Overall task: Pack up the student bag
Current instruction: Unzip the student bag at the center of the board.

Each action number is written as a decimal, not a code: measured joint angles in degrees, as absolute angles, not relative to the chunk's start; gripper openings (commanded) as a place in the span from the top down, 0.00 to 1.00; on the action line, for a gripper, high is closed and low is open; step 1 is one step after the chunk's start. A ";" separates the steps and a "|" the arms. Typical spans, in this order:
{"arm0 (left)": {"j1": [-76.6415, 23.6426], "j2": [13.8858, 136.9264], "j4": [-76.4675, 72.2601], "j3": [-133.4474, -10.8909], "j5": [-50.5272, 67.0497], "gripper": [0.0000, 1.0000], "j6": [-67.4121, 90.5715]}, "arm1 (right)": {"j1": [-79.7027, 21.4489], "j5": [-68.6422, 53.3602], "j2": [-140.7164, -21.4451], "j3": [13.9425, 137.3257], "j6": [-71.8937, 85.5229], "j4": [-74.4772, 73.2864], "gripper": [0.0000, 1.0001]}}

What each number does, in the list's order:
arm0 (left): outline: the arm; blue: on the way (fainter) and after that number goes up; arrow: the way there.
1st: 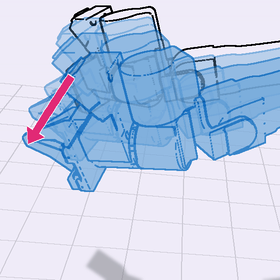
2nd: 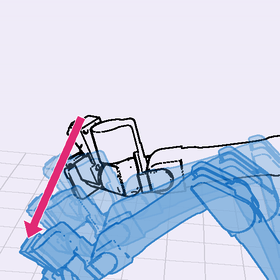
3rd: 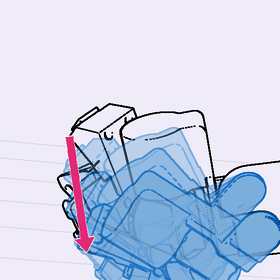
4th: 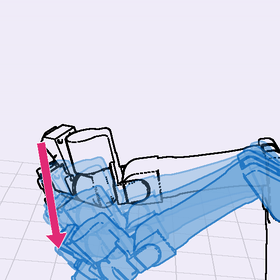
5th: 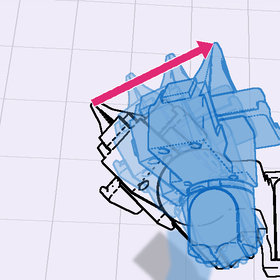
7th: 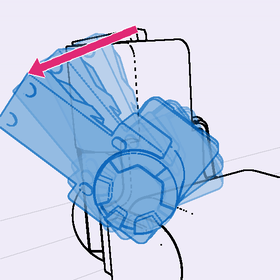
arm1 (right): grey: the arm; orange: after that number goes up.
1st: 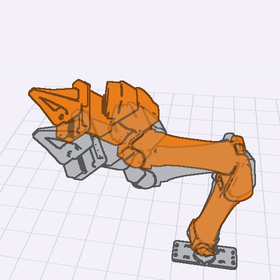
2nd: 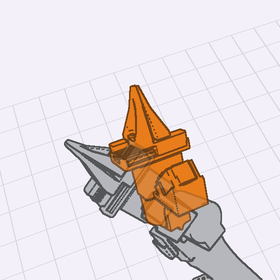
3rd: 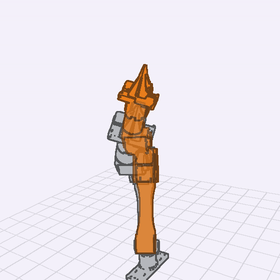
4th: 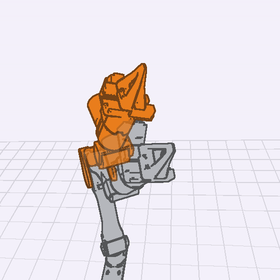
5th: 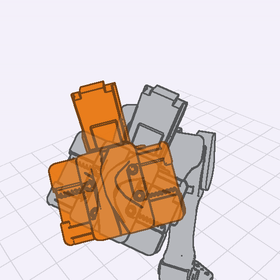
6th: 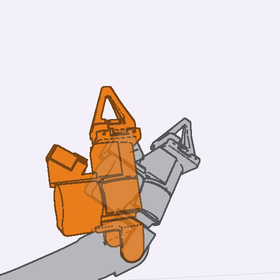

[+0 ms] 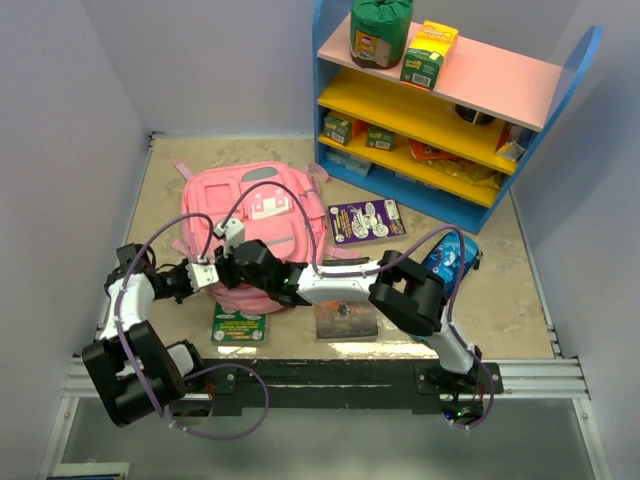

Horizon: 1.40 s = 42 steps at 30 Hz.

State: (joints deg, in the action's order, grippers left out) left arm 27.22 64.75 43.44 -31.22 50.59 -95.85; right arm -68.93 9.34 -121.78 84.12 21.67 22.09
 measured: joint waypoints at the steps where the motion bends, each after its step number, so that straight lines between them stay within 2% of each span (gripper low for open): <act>1: 27.22 64.77 44.31 -31.57 50.72 0.88 -96.29 | -68.93 9.26 -122.37 84.51 21.96 22.31 1.00; 2: 27.22 64.82 45.43 -32.01 50.85 0.87 -96.73 | -68.93 9.19 -122.89 84.88 22.31 22.52 1.00; 3: 27.24 64.84 46.48 -32.40 51.03 0.87 -96.88 | -68.93 9.17 -123.33 85.03 22.61 22.83 0.93; 4: 27.22 64.88 47.20 -32.75 51.13 0.85 -96.92 | -68.90 8.99 -123.50 85.14 22.85 22.90 0.78; 7: 27.22 65.17 49.82 -34.63 51.75 0.81 -96.16 | -68.71 7.20 -123.52 85.49 23.11 23.16 0.55; 8: 27.18 65.47 51.09 -35.97 52.66 0.80 -95.44 | -68.71 6.83 -123.48 85.49 23.31 23.55 0.51; 12: 27.07 66.41 53.28 -40.47 54.11 0.78 -93.54 | -67.48 4.62 -121.32 82.67 22.63 24.69 0.46; 18: 26.98 66.48 53.15 -47.00 53.52 0.74 -90.43 | -69.52 -0.47 -115.66 77.47 20.08 24.03 0.47; 21: 26.98 66.17 52.77 -49.93 52.10 0.65 -88.62 | -70.59 -1.04 -111.26 74.39 18.24 22.55 0.44; 22: 26.98 66.08 52.82 -51.13 51.66 0.57 -88.23 | -70.74 -0.64 -109.82 73.58 17.74 21.85 0.43; 24: 26.68 66.04 52.82 -53.36 51.46 0.52 -87.57 | -70.61 1.26 -106.45 71.59 17.12 20.01 0.49; 25: 26.02 65.98 52.75 -54.30 51.35 0.49 -86.85 | -70.37 2.20 -105.06 70.76 16.97 19.18 0.37; 26: 24.75 65.71 52.38 -54.89 51.11 0.48 -85.60 | -69.89 3.33 -103.18 69.76 17.04 18.11 0.04; 27: 22.02 65.25 51.33 -55.02 50.46 0.48 -83.24 | -69.17 4.08 -101.34 68.73 17.47 16.91 0.01; 31: 6.17 61.28 42.11 -51.03 47.24 0.48 -72.47 | -61.49 3.66 -93.41 63.51 20.95 13.13 0.02; 34: -4.67 58.30 34.89 -45.15 44.91 0.48 -64.79 | -51.35 4.84 -86.78 58.50 25.58 8.40 0.01; 37: -7.44 60.47 29.23 -42.70 42.81 0.46 -59.51 | -42.39 9.89 -79.37 53.49 30.30 0.58 0.01; 42: -10.07 64.05 22.59 -39.90 37.71 0.40 -56.47 | -41.25 20.75 -72.10 52.18 43.57 -18.63 0.01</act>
State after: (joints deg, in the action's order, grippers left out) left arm -10.07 64.05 22.59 -39.90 37.71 -56.47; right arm -41.25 20.75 -72.10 52.18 43.57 -18.63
